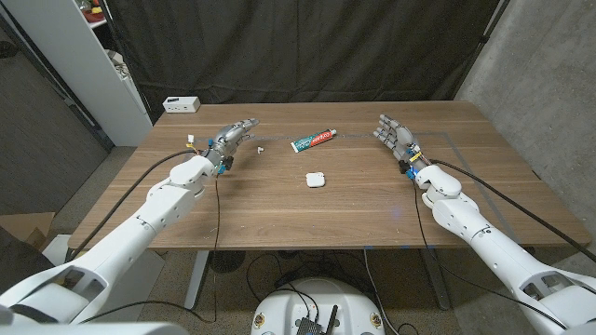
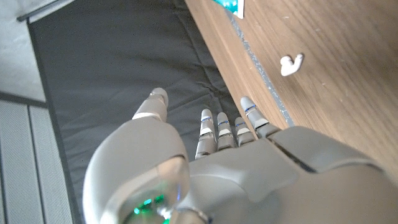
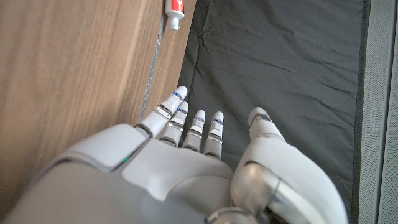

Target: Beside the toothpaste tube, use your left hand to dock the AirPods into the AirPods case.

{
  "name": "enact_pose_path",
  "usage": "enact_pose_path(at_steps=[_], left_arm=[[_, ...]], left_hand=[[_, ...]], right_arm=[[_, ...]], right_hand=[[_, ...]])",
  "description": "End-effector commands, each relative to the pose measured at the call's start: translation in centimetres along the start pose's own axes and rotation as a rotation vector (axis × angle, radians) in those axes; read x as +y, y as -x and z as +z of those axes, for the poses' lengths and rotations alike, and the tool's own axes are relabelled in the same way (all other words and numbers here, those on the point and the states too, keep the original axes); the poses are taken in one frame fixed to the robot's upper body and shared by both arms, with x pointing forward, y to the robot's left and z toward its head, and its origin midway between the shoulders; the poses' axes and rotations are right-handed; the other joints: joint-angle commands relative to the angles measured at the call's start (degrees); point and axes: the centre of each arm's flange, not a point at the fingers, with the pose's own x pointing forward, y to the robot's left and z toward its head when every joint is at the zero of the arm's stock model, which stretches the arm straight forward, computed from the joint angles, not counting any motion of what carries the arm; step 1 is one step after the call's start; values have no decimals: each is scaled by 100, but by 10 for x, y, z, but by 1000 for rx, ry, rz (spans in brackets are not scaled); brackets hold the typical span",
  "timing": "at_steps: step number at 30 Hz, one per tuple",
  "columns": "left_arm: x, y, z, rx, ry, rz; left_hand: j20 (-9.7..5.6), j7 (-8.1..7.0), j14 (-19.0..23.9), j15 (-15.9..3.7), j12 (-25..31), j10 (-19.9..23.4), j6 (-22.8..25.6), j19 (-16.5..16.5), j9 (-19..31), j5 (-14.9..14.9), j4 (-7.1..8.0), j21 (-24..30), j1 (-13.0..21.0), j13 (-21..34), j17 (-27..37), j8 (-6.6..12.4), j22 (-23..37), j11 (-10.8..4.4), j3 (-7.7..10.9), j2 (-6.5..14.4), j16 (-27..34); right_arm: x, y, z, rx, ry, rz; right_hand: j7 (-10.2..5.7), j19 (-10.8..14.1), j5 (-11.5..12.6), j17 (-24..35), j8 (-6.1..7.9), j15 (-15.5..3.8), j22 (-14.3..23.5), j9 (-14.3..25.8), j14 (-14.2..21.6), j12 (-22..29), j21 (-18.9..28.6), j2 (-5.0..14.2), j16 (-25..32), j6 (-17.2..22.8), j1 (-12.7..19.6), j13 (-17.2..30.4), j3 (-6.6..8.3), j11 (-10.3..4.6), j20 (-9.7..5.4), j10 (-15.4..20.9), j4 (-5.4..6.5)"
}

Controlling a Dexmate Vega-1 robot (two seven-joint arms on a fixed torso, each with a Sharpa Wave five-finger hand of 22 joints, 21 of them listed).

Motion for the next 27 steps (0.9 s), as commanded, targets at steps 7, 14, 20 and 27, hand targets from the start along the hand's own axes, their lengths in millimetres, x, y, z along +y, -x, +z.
enact_pose_path(at_steps=[7, 14, 20, 27], left_arm=[[26, -4, 62, 314, -582, 24], [17, -13, 82, 332, -778, 80], [12, -26, 100, 369, -967, 82], [2, -39, 125, 387, -1109, 76]], left_hand=[[62, 62, -224, 63, 23, -195, 391, -236, 70, -2, -214, -312, 252, -118, 8, 129, 6, 62, 24, -113, 1], [116, -11, -525, 78, 10, -462, 792, -493, 130, 8, -282, -656, 617, -249, 7, 265, 4, 65, 137, -46, -19], [46, -53, -944, -31, -8, -769, 1190, -708, 189, -4, -244, -1014, 750, -395, -6, 382, -5, -61, 117, -67, -48], [24, -26, -1049, -101, 37, -784, 1670, -671, 229, 19, -218, -1184, 821, -501, -22, 547, -6, -152, 68, -98, -18]], right_arm=[[8, 21, -5, 19, 2, 20], [7, 27, -6, 33, 1, 33], [6, 30, -5, 59, 10, 72], [9, 28, -3, 73, 21, 118]], right_hand=[[153, -70, 24, 19, 20, -605, 20, 26, 128, 34, 29, 2, 36, 59, -18, 25, -55, 108, -150, 80, 1], [165, -87, 22, 25, 20, -604, 20, 25, 161, 40, 28, -3, 47, 69, -37, 28, -74, 125, -125, 108, 9], [150, -96, 26, 22, 18, -598, 20, 25, 168, 40, 28, -3, 45, 71, -29, 30, -74, 149, -103, 113, 0], [181, -101, 44, 10, 17, -583, 21, 25, 178, 35, 35, -17, 26, 83, 33, 37, -62, 147, -88, 120, -53]])
